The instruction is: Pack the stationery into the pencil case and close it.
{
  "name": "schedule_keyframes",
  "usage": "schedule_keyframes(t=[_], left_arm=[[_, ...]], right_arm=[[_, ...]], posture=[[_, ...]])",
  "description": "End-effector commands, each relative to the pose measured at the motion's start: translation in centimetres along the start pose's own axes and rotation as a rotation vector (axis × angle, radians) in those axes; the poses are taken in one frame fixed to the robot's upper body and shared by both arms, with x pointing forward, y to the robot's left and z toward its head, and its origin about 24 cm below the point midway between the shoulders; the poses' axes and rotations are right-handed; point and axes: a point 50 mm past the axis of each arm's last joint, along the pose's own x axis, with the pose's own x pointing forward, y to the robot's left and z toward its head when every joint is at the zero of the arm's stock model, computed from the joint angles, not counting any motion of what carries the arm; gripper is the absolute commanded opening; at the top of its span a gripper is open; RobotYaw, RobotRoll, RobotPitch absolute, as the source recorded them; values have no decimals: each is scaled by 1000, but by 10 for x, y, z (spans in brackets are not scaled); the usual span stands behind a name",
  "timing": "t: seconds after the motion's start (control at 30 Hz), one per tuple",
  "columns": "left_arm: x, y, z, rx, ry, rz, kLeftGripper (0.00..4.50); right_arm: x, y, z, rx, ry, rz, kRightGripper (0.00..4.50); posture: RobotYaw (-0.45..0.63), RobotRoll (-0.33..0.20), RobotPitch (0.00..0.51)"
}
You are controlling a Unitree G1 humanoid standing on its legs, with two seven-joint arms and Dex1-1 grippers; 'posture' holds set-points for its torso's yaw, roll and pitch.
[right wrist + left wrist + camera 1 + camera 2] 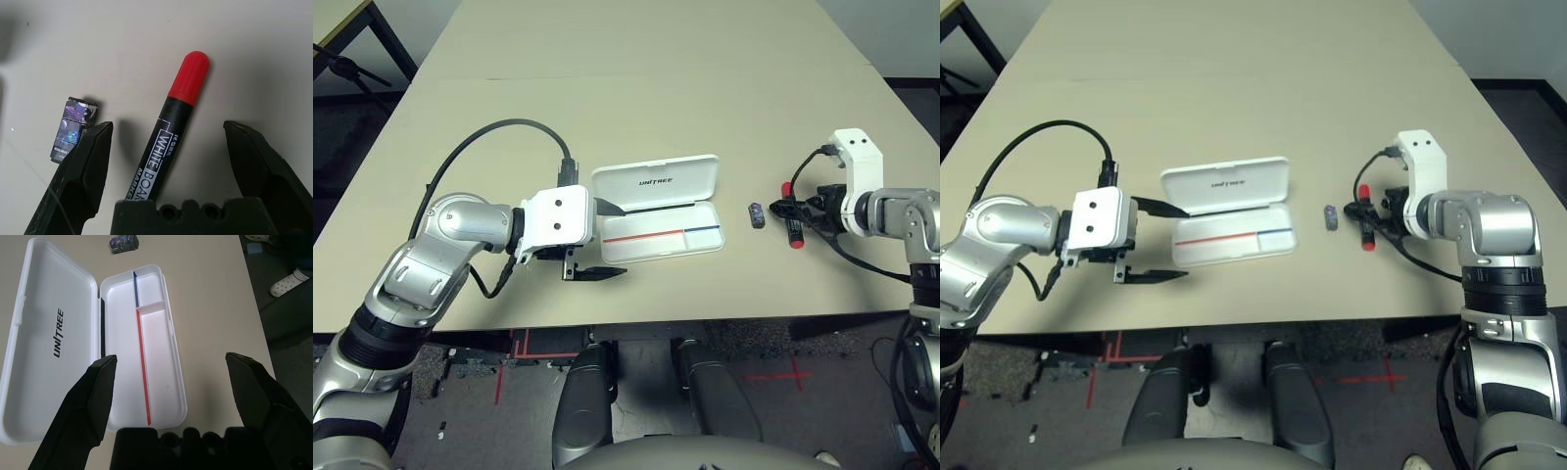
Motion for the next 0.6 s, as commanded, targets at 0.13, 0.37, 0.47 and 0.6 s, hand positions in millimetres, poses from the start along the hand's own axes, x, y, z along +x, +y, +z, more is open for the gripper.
schedule_keyframes(t=[0.13,0.37,0.47,0.6], left_arm=[[4,-7,2,10,-4,-19,4480],[5,-10,2,2,-3,-21,4500],[4,-10,2,1,-3,-22,4500],[5,-9,2,3,-3,-25,4500]], right_arm=[[16,1,-18,10,69,1,4500],[17,0,-19,-4,80,-2,2836],[14,-3,-18,-11,81,-13,1677],[8,-11,-12,-25,65,-40,521]], posture=[[45,0,185],[52,0,190],[48,0,189],[41,0,189]])
